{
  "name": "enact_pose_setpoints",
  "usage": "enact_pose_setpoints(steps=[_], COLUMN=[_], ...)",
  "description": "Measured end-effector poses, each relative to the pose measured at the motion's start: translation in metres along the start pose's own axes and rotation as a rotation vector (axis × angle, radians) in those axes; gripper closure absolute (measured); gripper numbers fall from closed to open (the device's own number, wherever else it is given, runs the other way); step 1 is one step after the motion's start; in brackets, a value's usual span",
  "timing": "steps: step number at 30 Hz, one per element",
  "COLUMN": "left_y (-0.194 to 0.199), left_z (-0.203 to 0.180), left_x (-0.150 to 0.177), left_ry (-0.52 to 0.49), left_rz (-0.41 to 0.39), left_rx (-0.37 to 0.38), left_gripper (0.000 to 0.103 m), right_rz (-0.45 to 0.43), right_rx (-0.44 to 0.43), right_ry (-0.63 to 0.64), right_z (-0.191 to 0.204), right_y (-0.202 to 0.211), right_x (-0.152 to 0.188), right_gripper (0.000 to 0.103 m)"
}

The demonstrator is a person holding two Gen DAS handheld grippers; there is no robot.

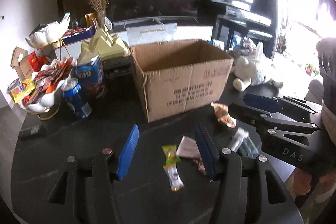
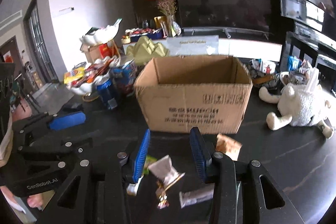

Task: Organize snacks
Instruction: 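Grasp the small white-gold packet with the left tool while the right tool grasps a wrapped candy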

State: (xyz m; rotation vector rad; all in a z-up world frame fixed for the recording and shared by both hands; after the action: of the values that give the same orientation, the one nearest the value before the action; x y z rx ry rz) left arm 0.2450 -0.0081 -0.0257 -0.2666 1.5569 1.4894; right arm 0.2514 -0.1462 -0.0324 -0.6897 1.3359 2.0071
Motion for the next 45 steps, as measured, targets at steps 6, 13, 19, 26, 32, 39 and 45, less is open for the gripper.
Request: enact_pose_setpoints(steps=[6, 13, 19, 26, 32, 39, 45], left_y=[-0.011, -0.029, -0.053, -0.08, -0.095, -0.108, -0.116], left_z=[-0.012, -0.021, -0.024, -0.026, -0.025, -0.025, -0.024], left_x=[0.031, 0.064, 0.082, 0.095, 0.099, 0.096, 0.095], left_ry=[-0.021, -0.031, -0.022, 0.004, 0.021, 0.033, 0.045], left_rz=[0.043, 0.094, 0.143, 0.192, 0.215, 0.235, 0.236], left_rx=[0.036, 0.069, 0.119, 0.186, 0.214, 0.196, 0.167], left_gripper=[0.049, 0.051, 0.061, 0.068, 0.069, 0.071, 0.074], right_rz=[0.099, 0.181, 0.238, 0.298, 0.323, 0.344, 0.349], right_rx=[-0.014, -0.017, -0.015, -0.002, 0.009, 0.0, 0.002], right_ry=[0.012, 0.018, 0.039, 0.026, 0.037, 0.013, -0.005], right_z=[-0.001, -0.003, -0.005, -0.011, -0.013, -0.018, -0.022], right_y=[-0.01, -0.027, -0.041, -0.064, -0.077, -0.087, -0.093], right_x=[0.038, 0.073, 0.095, 0.108, 0.114, 0.118, 0.118], right_gripper=[0.062, 0.062, 0.063, 0.069, 0.071, 0.075, 0.079])
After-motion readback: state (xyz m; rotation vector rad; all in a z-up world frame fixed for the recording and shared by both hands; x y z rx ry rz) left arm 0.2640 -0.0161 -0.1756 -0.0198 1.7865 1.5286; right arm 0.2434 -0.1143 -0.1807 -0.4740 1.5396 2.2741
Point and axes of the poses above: each gripper's, at about its wrist camera, not at the fingertips, and y roughly against the way its jaws point, z to its left, x to its underside, the point moved 4 cm from there along -y, roughly the way its jaws point, and after that the axes turned 14 degrees about -y, right-handed, at the moved point
